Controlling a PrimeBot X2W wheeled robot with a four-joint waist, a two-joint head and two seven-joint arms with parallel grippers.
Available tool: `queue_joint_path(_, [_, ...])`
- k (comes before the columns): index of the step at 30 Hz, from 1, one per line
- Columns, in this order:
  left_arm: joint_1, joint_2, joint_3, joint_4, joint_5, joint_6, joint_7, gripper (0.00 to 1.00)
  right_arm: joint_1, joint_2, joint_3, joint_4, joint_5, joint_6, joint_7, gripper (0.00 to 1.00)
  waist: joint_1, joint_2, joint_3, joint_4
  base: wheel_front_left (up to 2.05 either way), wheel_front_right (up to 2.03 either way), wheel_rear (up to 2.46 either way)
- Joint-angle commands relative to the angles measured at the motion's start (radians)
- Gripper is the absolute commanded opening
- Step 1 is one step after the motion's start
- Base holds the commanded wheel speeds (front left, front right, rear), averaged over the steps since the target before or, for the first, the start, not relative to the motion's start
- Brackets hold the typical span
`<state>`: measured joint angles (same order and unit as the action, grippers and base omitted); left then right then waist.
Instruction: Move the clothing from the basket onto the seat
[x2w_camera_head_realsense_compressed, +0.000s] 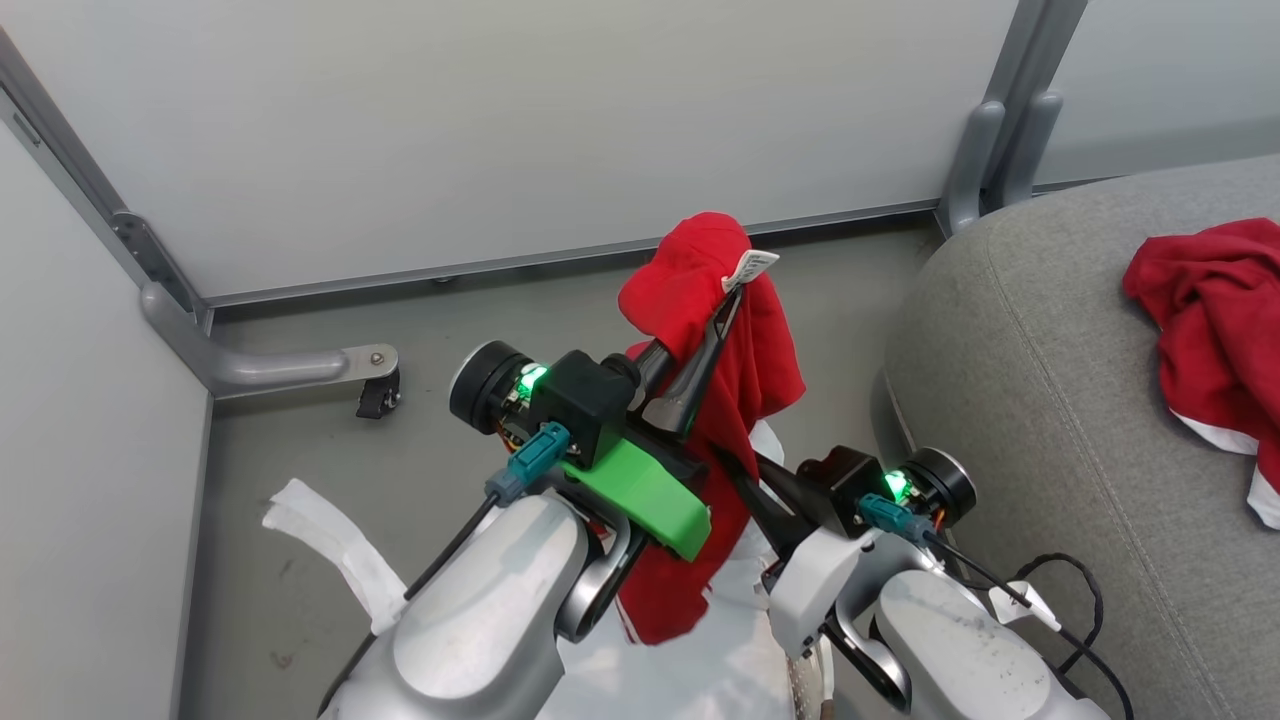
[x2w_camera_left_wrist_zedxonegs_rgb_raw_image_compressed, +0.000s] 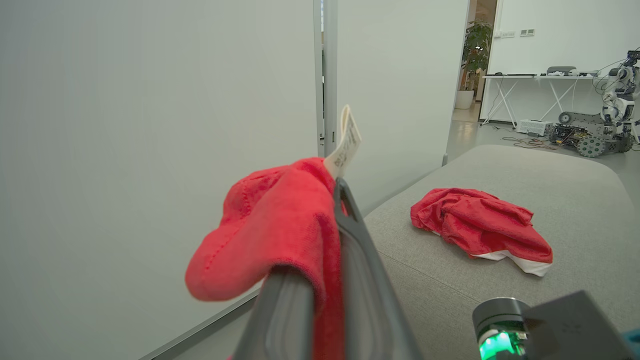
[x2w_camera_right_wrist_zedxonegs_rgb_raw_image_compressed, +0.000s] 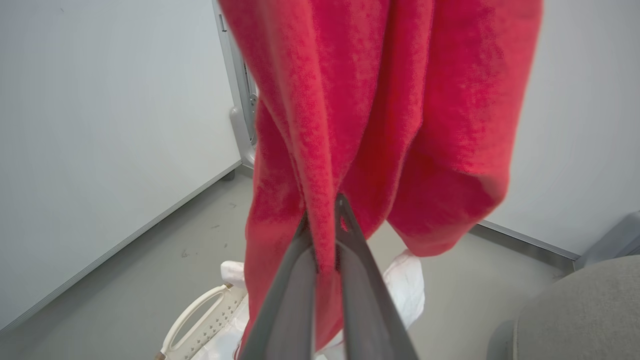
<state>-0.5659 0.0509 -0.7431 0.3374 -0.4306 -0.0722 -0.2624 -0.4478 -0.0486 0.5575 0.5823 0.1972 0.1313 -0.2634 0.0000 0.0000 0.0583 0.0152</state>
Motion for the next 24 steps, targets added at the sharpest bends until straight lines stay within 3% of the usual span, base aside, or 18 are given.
queue_joint_path(1, [-0.019,0.001,0.006,0.0,-0.005,0.006,-0.004,0.0,-0.009,-0.004,-0.006,0.006,0.005,-0.001,-0.002,0.0,0.0,0.0,0.004,-0.003,0.0,0.0,0.0])
queue_joint_path(3, [-0.021,0.0,0.013,0.001,-0.001,0.009,-0.004,0.0,-0.003,-0.004,-0.012,0.01,0.009,-0.001,-0.002,0.0,0.0,0.0,0.006,-0.007,0.0,0.0,0.0])
queue_joint_path(4, [-0.02,0.001,0.018,0.0,0.004,0.011,-0.004,0.15,0.001,-0.004,-0.014,0.008,0.01,-0.001,-0.002,0.0,0.0,0.0,0.008,-0.011,0.0,0.0,0.0])
queue_joint_path(5, [-0.018,0.001,0.02,0.003,0.007,0.012,-0.004,0.42,0.004,-0.004,-0.018,0.003,0.012,-0.001,-0.002,0.0,0.0,0.0,0.01,-0.013,0.0,0.0,0.0])
queue_joint_path(6, [-0.014,0.001,0.022,0.006,0.014,0.013,-0.004,1.0,0.009,-0.004,-0.024,-0.003,0.015,-0.001,-0.002,0.0,0.0,0.0,0.01,-0.018,0.0,0.0,0.0])
queue_joint_path(16, [0.051,0.032,0.047,0.044,0.072,0.01,-0.002,1.0,0.08,-0.004,-0.109,-0.118,0.037,-0.001,-0.002,0.0,0.0,0.0,0.025,-0.104,0.0,0.0,0.0])
queue_joint_path(24, [0.126,0.063,0.094,0.072,0.104,-0.001,-0.002,1.0,0.151,-0.003,-0.199,-0.246,0.036,-0.001,-0.002,0.0,0.0,0.0,0.05,-0.259,0.0,0.0,0.0])
